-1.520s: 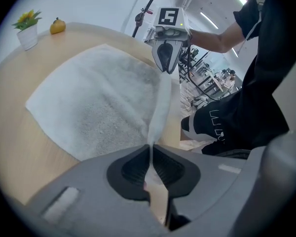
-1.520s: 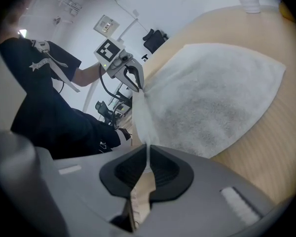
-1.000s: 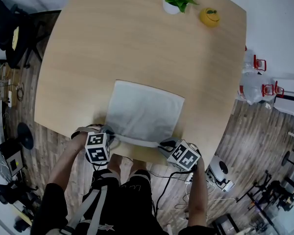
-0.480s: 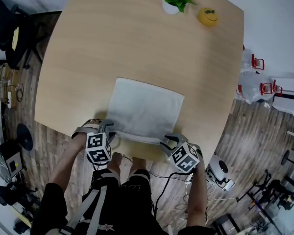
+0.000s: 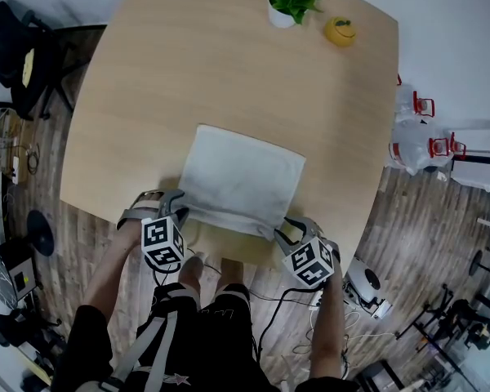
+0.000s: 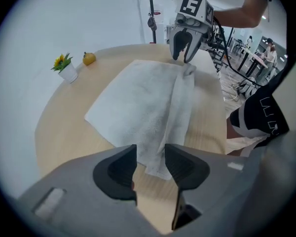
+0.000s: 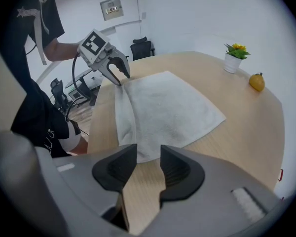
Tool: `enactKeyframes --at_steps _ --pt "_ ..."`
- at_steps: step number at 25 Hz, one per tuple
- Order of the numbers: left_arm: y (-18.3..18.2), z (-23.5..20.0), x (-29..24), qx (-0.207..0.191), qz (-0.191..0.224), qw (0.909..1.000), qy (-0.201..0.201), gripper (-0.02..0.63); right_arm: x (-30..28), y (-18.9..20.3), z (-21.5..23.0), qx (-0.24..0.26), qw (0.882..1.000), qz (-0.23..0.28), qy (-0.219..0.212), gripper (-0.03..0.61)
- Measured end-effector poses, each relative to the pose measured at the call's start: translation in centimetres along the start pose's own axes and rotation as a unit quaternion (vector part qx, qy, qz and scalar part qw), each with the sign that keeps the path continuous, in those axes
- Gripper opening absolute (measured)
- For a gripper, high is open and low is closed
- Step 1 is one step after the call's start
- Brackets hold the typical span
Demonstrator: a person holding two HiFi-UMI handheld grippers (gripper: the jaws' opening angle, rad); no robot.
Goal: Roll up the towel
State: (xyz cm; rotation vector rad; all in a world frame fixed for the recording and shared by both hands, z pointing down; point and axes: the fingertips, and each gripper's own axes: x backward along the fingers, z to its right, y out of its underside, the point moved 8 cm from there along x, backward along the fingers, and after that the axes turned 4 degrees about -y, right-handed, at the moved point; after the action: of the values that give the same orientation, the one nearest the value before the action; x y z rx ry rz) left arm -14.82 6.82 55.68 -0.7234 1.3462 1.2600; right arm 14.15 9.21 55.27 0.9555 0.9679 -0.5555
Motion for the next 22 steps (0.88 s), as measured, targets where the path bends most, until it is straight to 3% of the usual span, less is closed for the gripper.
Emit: enactKeyframes --at_steps 5,9,17,22 --pt "0.3 -0.6 1.0 -0.002 0.009 0.9993 -0.035 0.192 0.6 -0.1 -0.8 0.000 0.999 0.014 0.036 0.152" --pt "-0.1 -0.5 2.7 0.007 0.045 0.9965 -0.070 0.192 2.3 -0.5 -1.4 0.001 0.994 0.043 0.100 0.160" --pt "-1.7 0.8 7.7 0.001 0.144 0.9741 -0.174 0.203 6.2 -2.8 -6.1 0.049 0.959 0.094 0.261 0.175" --pt "-1.4 2.3 8.8 -0.022 0.151 0.9711 -0.184 0.209 5.4 -2.8 -9.6 0.058 0.950 0.080 0.295 0.175"
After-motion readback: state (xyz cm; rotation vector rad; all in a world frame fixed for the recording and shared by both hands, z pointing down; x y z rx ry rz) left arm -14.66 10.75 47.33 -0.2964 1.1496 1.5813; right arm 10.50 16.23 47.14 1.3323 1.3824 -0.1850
